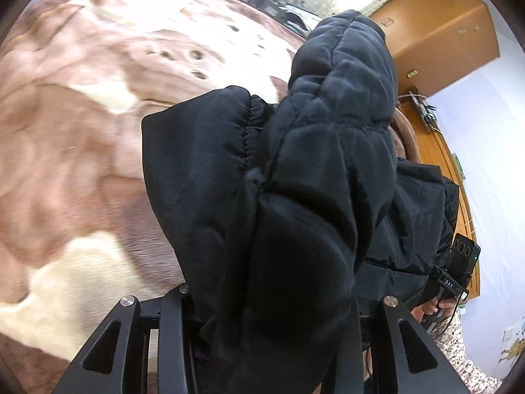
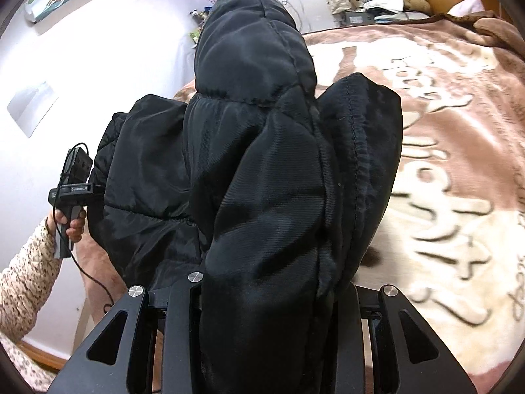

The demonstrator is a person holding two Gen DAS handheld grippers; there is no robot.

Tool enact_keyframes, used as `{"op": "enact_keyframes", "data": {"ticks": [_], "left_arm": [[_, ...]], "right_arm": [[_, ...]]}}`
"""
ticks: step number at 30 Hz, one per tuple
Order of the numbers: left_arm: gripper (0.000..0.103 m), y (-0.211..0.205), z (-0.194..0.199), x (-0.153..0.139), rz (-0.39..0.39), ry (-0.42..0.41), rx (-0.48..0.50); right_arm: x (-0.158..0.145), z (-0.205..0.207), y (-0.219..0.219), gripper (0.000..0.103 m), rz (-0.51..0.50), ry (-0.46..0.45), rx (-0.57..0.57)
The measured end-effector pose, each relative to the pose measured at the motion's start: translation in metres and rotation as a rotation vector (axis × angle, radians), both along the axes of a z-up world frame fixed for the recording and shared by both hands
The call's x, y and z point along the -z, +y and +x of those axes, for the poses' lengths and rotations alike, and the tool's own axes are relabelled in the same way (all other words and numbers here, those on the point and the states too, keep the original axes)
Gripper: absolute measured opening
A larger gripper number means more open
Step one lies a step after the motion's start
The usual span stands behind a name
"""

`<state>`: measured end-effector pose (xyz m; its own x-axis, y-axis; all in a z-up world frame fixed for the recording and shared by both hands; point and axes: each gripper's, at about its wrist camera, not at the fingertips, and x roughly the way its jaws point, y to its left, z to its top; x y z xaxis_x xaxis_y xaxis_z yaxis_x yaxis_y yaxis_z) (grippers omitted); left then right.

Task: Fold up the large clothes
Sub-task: 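Close both tools on the folded jacket and lift it off the blanket, then carry the held black jacket with both tools and lower it onto the blanket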

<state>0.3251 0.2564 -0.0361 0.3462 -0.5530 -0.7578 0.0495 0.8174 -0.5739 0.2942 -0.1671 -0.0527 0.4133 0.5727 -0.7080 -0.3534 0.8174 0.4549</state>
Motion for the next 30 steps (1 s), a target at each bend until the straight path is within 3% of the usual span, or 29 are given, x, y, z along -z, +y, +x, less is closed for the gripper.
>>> {"op": "enact_keyframes", "data": {"ticks": [8, 11, 24, 30], "left_arm": [[0.038, 0.049, -0.011, 0.006, 0.034, 0.023, -0.071], [0.038, 0.060, -0.016, 0.002, 0.051, 0.027, -0.087], [0.039, 0.094, 0.007, 0.042, 0.041, 0.061, -0.122], [0.046, 0.095, 0.019, 0.059, 0.062, 0.091, -0.120]], "right_arm": [[0.027, 0.019, 0.018, 0.034, 0.053, 0.036, -0.021], [0.043, 0.022, 0.063, 0.034, 0.077, 0.056, -0.025], [0.087, 0.056, 0.063, 0.034, 0.101, 0.114, 0.005], [0.113, 0.059, 0.070, 0.035, 0.117, 0.147, 0.026]]}}
